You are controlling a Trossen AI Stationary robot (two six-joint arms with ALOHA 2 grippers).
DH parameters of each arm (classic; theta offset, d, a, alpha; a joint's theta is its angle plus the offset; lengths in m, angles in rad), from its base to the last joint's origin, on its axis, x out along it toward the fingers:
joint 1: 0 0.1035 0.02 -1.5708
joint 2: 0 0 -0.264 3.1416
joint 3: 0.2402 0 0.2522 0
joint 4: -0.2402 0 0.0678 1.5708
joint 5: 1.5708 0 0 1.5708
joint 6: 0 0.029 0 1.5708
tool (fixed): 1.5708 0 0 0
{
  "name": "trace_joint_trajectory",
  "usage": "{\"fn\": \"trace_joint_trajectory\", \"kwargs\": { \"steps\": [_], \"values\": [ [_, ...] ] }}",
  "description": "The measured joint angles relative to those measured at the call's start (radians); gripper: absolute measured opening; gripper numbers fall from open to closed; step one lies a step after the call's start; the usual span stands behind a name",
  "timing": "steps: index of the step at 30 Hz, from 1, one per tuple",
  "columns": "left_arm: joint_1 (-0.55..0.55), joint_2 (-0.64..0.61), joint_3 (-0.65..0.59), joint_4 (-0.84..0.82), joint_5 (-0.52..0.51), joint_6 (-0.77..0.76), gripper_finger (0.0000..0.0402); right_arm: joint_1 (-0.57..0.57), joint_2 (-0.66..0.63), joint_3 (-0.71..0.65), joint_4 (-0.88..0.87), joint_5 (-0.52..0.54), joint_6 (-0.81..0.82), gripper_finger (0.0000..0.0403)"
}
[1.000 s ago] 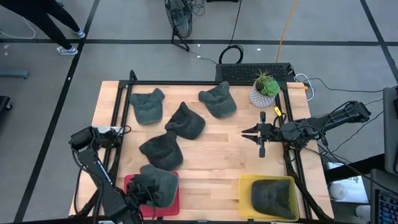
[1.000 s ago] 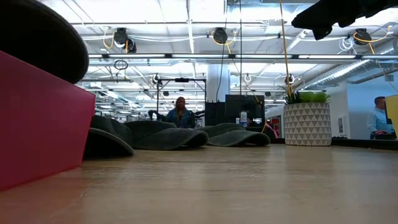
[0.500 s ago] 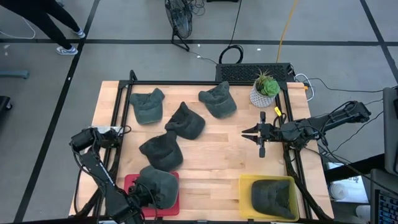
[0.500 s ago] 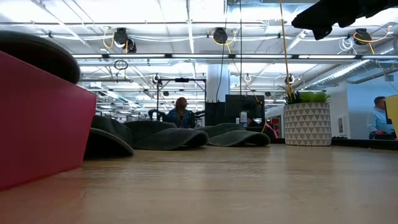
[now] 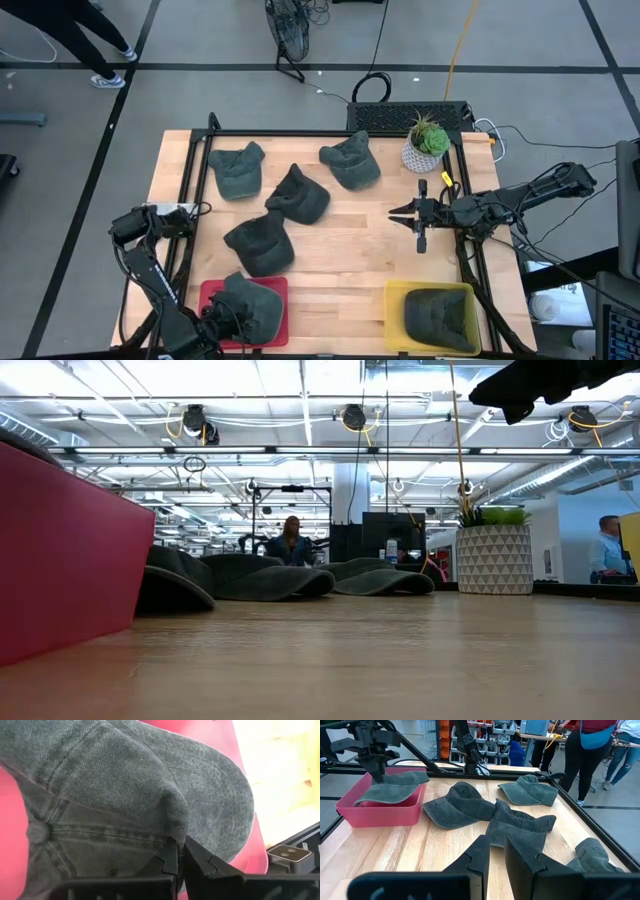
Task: Pick & Place hat
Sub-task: Put the grey cap into the pink bin
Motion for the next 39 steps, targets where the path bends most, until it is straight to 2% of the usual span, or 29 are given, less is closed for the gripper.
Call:
{"fn": "trace_joint_trajectory", "kwargs": {
  "steps": [6, 13, 19, 22, 29, 32, 39],
  "values": [
    [0.0, 0.0, 0.0, 0.03, -0.018, 0.003, 0.0029, 0.0, 0.0, 0.0, -0.005, 0.0, 0.001, 0.0045],
    [0.0, 0.0, 0.001, -0.007, -0.057, 0.013, 0.0008, 0.0, 0.0, 0.0, -0.005, 0.0, -0.001, 0.0045],
    [0.002, 0.013, 0.001, 0.014, -0.036, 0.001, 0.0055, 0.0, 0.0, 0.0, -0.006, -0.001, -0.001, 0.0045],
    [0.002, 0.013, 0.001, 0.025, -0.072, 0.036, 0.0075, 0.0, 0.0, 0.0, -0.006, -0.002, 0.002, 0.0045],
    [0.005, 0.011, 0.001, 0.002, -0.104, 0.094, 0.0096, 0.0, 0.0, 0.0, -0.006, -0.003, 0.009, 0.0045],
    [0.008, -0.017, 0.001, -0.058, -0.104, 0.148, 0.0098, 0.0, 0.0, 0.0, -0.006, -0.003, 0.009, 0.0045],
    [0.049, -0.123, 0.002, -0.349, -0.131, 0.177, 0.0093, 0.0, 0.0, 0.0, 0.0, -0.003, 0.009, 0.0045]
  ]
}}
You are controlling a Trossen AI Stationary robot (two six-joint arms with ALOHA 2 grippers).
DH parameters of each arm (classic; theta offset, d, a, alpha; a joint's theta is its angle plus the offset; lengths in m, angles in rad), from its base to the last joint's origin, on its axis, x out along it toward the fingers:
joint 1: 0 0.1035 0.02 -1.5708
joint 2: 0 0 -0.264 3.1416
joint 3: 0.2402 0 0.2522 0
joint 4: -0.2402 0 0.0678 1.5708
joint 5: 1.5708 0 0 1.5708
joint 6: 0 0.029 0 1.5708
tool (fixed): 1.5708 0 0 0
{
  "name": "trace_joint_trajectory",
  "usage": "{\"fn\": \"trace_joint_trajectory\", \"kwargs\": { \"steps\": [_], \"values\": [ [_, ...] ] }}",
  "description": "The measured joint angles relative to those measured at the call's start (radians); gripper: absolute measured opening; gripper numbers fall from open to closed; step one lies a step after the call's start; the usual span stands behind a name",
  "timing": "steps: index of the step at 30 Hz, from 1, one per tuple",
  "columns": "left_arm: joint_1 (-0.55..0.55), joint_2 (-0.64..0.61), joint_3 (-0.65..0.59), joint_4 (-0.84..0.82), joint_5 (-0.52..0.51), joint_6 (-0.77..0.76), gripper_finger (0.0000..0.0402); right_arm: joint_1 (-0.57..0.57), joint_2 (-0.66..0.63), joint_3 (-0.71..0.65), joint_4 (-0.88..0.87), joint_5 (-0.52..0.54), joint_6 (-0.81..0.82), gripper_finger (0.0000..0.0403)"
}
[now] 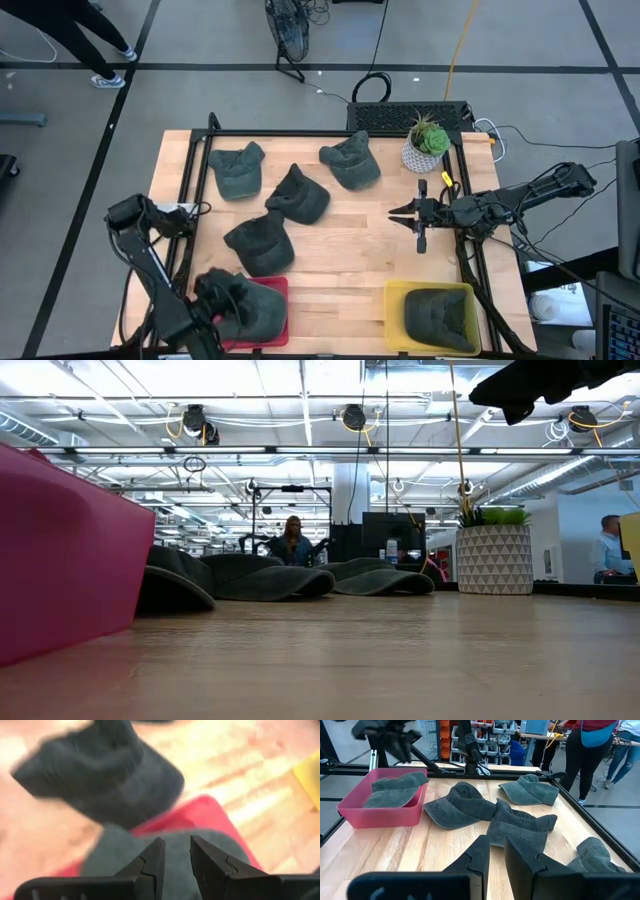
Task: Pick & Place hat
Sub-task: Put the grey cap into the pink bin
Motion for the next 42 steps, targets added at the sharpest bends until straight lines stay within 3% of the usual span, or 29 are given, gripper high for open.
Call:
{"fn": "trace_joint_trajectory", "kwargs": {
  "steps": [4, 8, 15, 22, 26, 33, 42],
  "values": [
    [0.052, -0.03, 0.0, -0.114, 0.001, 0.007, 0.0093, 0.0, 0.0, 0.0, 0.0, 0.001, 0.0, 0.0045],
    [0.139, -0.031, -0.013, -0.098, 0.041, 0.118, 0.0093, 0.0, 0.0, 0.0, 0.0, 0.0, 0.0, 0.0045],
    [0.298, -0.03, -0.06, 0.017, 0.28, 0.428, 0.0093, 0.0, 0.003, 0.0, 0.0, -0.004, 0.0, 0.0045],
    [0.312, -0.03, -0.06, 0.038, 0.509, 0.472, 0.0092, 0.0, 0.01, 0.0, -0.006, -0.027, 0.0, 0.0045],
    [0.293, -0.021, -0.06, 0.054, 0.504, 0.469, 0.0092, 0.0, 0.01, 0.0, -0.003, -0.027, 0.0, 0.0045],
    [0.257, -0.022, -0.06, 0.041, 0.347, 0.501, 0.0092, 0.0, 0.011, 0.0, -0.003, -0.027, 0.011, 0.0045],
    [0.234, -0.022, -0.145, 0.178, 0.534, 0.492, 0.0092, 0.0, 0.011, 0.0, -0.003, -0.027, 0.01, 0.0045]
  ]
}}
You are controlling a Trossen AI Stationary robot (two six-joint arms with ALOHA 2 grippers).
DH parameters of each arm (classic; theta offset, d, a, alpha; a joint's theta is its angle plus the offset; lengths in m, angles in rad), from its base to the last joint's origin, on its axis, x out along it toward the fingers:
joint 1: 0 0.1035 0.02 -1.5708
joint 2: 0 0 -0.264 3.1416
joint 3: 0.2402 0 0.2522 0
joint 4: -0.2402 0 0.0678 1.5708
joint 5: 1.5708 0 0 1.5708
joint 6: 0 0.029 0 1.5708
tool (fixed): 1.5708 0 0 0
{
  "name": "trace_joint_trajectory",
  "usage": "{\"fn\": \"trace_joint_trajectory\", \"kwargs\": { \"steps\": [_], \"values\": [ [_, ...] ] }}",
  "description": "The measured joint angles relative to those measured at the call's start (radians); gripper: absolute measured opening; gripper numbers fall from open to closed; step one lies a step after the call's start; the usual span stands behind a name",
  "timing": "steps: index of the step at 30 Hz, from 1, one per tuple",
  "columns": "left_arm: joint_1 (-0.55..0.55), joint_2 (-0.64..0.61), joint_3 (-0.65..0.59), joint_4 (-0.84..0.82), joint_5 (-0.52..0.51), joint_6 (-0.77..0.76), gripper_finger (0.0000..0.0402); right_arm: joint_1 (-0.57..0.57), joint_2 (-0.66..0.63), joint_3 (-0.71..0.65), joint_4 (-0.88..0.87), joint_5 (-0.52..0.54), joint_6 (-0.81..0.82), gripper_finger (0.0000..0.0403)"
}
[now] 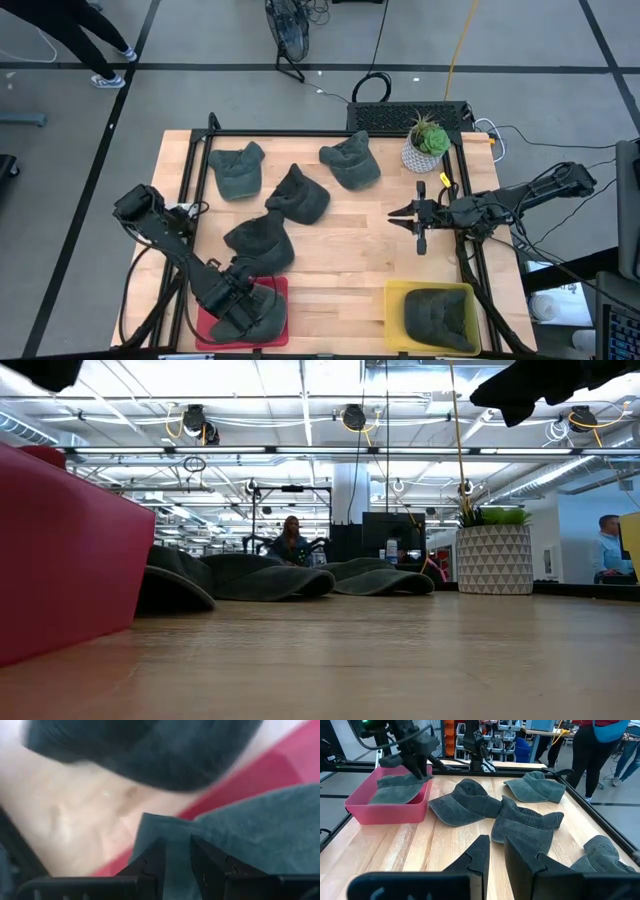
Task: Pick & Place hat
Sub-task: Put the grey cap into the pink bin
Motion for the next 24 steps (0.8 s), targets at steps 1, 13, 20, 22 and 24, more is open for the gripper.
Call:
{"fn": "trace_joint_trajectory", "kwargs": {
  "steps": [1, 13, 20, 22, 24],
  "values": [
    [-0.004, 0.0, -0.012, 0.023, 0.016, 0.0, 0.0092, 0.0, 0.0, 0.0, 0.0, 0.0, 0.0, 0.0045],
    [-0.057, -0.002, 0.035, 0.085, 0.125, -0.051, 0.0092, 0.0, 0.0, 0.0, 0.003, 0.0, -0.01, 0.0045],
    [-0.067, -0.002, 0.036, 0.163, 0.158, -0.071, 0.0092, 0.0, 0.0, 0.0, 0.003, 0.0, -0.01, 0.0045],
    [-0.067, -0.003, 0.036, 0.185, 0.184, -0.037, 0.0092, 0.0, 0.0, 0.0, 0.004, 0.0, -0.01, 0.0045],
    [-0.064, -0.01, 0.036, 0.175, 0.184, -0.006, 0.0092, 0.0, 0.0, 0.0, 0.004, 0.0, -0.01, 0.0045]
  ]
}}
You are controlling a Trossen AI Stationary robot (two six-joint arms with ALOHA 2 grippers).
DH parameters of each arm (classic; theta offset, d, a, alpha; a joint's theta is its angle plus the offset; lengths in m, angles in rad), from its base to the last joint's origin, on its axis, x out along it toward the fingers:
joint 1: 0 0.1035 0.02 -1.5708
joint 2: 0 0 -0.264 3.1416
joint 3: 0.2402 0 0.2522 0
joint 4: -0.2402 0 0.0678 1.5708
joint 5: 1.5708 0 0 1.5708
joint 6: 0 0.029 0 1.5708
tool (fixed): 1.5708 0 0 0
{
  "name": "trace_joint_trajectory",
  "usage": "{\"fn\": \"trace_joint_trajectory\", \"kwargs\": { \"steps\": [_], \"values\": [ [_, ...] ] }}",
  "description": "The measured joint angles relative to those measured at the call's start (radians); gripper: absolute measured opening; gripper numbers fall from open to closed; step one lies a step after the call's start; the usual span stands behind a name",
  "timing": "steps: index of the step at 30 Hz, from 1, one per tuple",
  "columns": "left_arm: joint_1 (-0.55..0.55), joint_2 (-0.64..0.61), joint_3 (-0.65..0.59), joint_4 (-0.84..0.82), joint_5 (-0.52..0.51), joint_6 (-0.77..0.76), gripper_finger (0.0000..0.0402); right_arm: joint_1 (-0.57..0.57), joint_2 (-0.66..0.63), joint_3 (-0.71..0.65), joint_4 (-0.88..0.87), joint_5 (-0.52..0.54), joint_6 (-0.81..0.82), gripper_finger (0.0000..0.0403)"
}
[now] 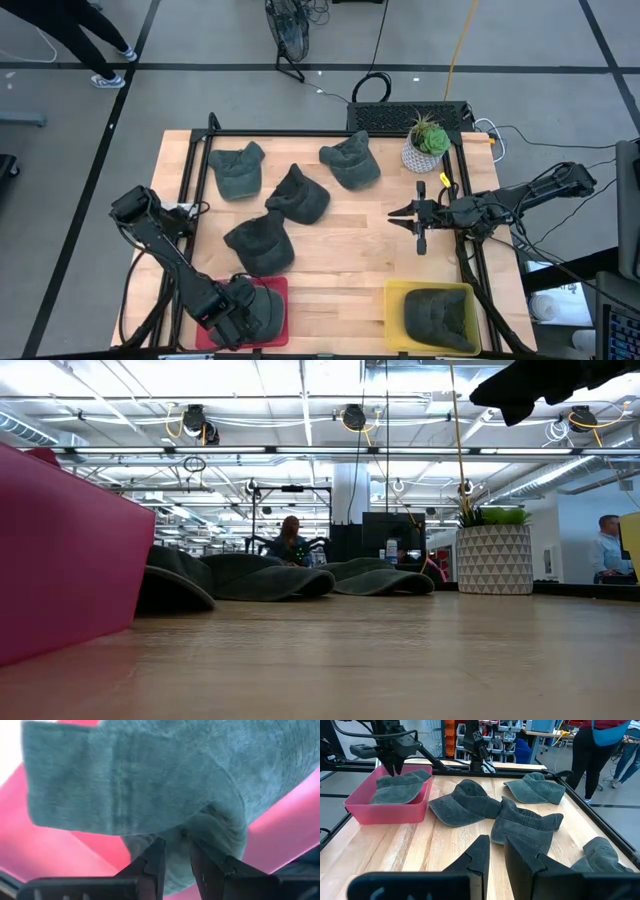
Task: Pick & Place hat
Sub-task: Put the grey cap into the pink bin
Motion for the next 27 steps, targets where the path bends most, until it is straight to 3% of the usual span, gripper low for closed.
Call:
{"fn": "trace_joint_trajectory", "kwargs": {
  "steps": [6, 9, 11, 15, 22, 27],
  "values": [
    [0.009, -0.062, 0.0, -0.109, -0.169, 0.013, 0.0092, 0.0, 0.0, 0.0, 0.0, 0.001, -0.001, 0.0045],
    [0.008, -0.089, 0.001, -0.232, -0.309, -0.025, 0.0092, 0.0, 0.0, 0.0, 0.0, 0.001, -0.003, 0.0045],
    [0.008, -0.09, -0.004, -0.317, -0.347, -0.072, 0.0092, 0.0, 0.0, 0.0, 0.0, 0.001, -0.003, 0.0045],
    [0.008, -0.09, -0.062, -0.346, -0.337, -0.091, 0.0092, 0.0, 0.0, 0.0, 0.0, 0.001, -0.003, 0.0045],
    [0.009, -0.089, -0.183, -0.182, -0.314, -0.092, 0.0092, 0.0, 0.0, 0.0, 0.0, 0.001, -0.001, 0.0045],
    [0.007, -0.092, -0.202, -0.102, -0.189, -0.086, 0.0092, 0.0, 0.0, 0.0, 0.0, 0.001, -0.001, 0.0045]
  ]
}}
